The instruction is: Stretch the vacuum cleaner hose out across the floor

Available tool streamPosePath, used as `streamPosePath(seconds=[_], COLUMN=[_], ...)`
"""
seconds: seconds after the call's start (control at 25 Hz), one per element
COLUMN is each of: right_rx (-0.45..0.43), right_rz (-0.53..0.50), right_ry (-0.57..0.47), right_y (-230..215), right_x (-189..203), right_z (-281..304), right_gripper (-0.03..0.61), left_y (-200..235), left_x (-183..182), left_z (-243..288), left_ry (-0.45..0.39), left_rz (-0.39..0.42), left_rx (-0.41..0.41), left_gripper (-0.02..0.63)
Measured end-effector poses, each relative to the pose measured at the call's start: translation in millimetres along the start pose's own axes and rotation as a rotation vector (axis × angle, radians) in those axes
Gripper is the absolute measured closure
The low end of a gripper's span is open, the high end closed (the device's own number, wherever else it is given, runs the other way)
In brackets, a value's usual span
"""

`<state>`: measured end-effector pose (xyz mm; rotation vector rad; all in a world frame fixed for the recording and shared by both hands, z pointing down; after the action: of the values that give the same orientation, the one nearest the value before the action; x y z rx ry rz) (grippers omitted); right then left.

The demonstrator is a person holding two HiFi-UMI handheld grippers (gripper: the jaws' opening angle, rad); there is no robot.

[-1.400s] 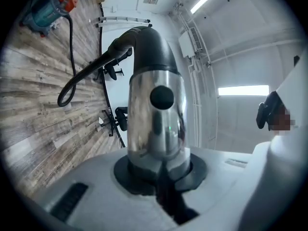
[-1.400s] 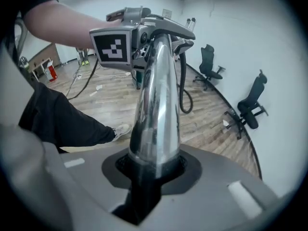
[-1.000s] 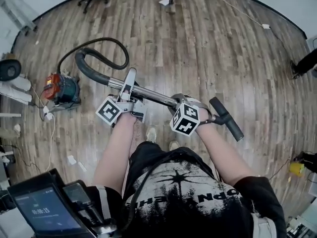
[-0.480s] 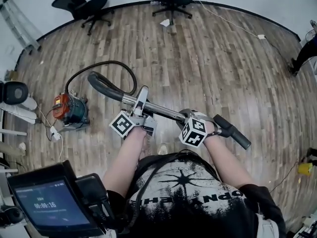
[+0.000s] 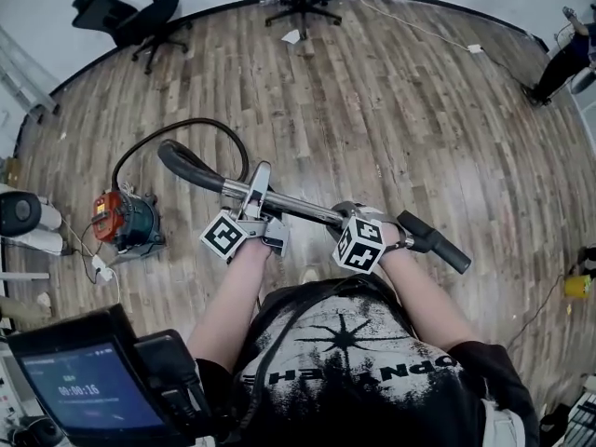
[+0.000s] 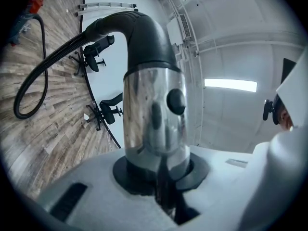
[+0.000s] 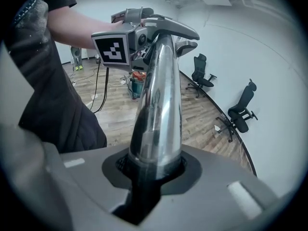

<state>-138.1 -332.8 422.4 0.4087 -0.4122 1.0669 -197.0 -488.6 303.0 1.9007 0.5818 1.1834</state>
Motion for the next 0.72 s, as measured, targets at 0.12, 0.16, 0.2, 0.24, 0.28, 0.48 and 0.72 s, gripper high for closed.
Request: streamPosePath(seconds=[0.12, 0.16, 0.2, 0.24, 0.28, 0.48, 0.72], right_rx=[-0.008, -0.012, -0.018, -0.024, -0.031, -0.079, -0.199], right_rz=[0.012, 0.017, 0.023, 0.029, 0.034, 0.043, -0.084], right_ry=[0.014, 0.018, 0.024, 0.032, 0.041, 0.072, 0.061], right_y=[-11, -19, -26, -30, -33, -35, -69], right_x=[23, 35, 48, 59, 67, 80, 151], right_z=[-9, -12, -15, -18, -21, -26, -54], right_gripper=[0.485, 0.485, 0.485, 0.485, 0.485, 0.483, 0.483], left_y=[-5, -6, -8, -10, -10, -9, -40], left_x=[23, 36, 49, 60, 69, 82, 148], left_z=[13, 22, 31, 37, 40, 45, 56], left_ry=[0.016, 0.02, 0.024, 0.029, 0.034, 0.038, -0.09], left_rz=[-0.006, -0.013, -0.024, -0.035, -0.042, -0.068, -0.036], left_rx=[-0.005, -0.005, -0.006, -0.007, -0.01, -0.039, -0.144], left_gripper=[0.557, 0.557, 0.557, 0.557, 0.557, 0.557, 0.557])
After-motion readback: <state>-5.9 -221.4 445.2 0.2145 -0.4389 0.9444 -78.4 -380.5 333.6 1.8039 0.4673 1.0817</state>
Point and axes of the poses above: the fingertips, and each gripper's own axes: z forward along the fingers, y to its left, x out of its underside, the point moved 2 cm from there along -z, backward along the fingers, and after that the axes turned 14 degrees about z, right-handed, at the moved point
